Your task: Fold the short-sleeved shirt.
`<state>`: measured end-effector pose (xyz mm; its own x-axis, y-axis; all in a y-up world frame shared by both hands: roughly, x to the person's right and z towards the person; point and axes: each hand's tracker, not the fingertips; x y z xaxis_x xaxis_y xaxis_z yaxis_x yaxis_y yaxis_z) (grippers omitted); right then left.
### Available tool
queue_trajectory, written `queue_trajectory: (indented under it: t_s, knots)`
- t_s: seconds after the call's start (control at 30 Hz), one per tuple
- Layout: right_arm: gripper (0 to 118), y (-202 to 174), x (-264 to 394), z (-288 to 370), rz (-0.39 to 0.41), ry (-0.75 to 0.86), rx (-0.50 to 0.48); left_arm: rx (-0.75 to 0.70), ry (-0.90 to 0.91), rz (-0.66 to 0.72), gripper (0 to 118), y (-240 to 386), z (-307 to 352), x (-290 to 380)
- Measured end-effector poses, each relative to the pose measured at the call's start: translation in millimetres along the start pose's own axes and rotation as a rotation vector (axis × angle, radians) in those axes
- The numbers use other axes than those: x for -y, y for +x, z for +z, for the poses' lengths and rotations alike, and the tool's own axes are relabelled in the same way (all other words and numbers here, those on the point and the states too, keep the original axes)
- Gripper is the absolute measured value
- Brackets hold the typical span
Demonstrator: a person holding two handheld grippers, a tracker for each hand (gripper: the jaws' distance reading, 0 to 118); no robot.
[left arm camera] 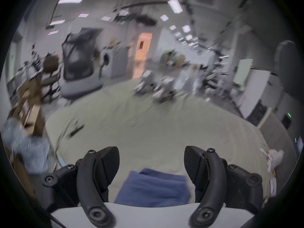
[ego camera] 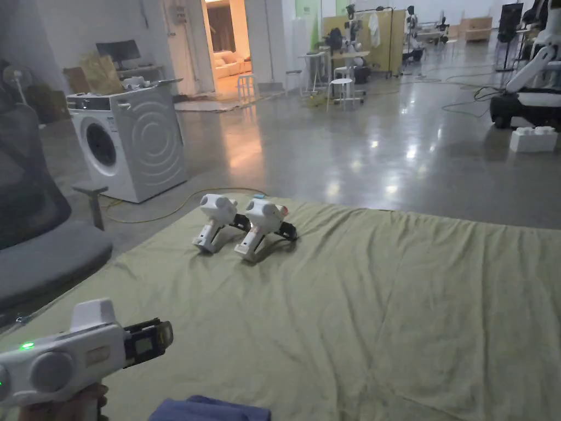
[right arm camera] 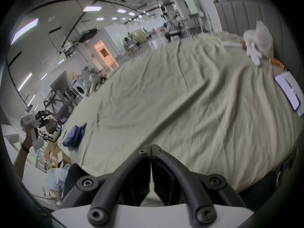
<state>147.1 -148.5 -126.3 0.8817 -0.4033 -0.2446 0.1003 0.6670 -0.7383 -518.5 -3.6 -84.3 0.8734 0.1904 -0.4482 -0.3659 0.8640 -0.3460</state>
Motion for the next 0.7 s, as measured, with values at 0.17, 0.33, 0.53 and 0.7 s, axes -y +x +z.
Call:
queue_trajectory:
  t_s: [0.17,0.33,0.53,0.7]
  knots:
    - [0,-28,-44,41,0.081,0.220,0.001,0.096,0.248,-0.256,85,84,95,-1]
    - [0,-53,-77,86,0.163,0.461,0.016,0.217,0.403,-0.245,80,162,146,15]
    - [0,-67,-95,112,0.258,0.590,0.110,0.359,0.529,-0.252,40,209,154,46]
    - [0,-66,-84,124,0.239,0.627,0.128,0.351,0.486,-0.262,7,238,165,63]
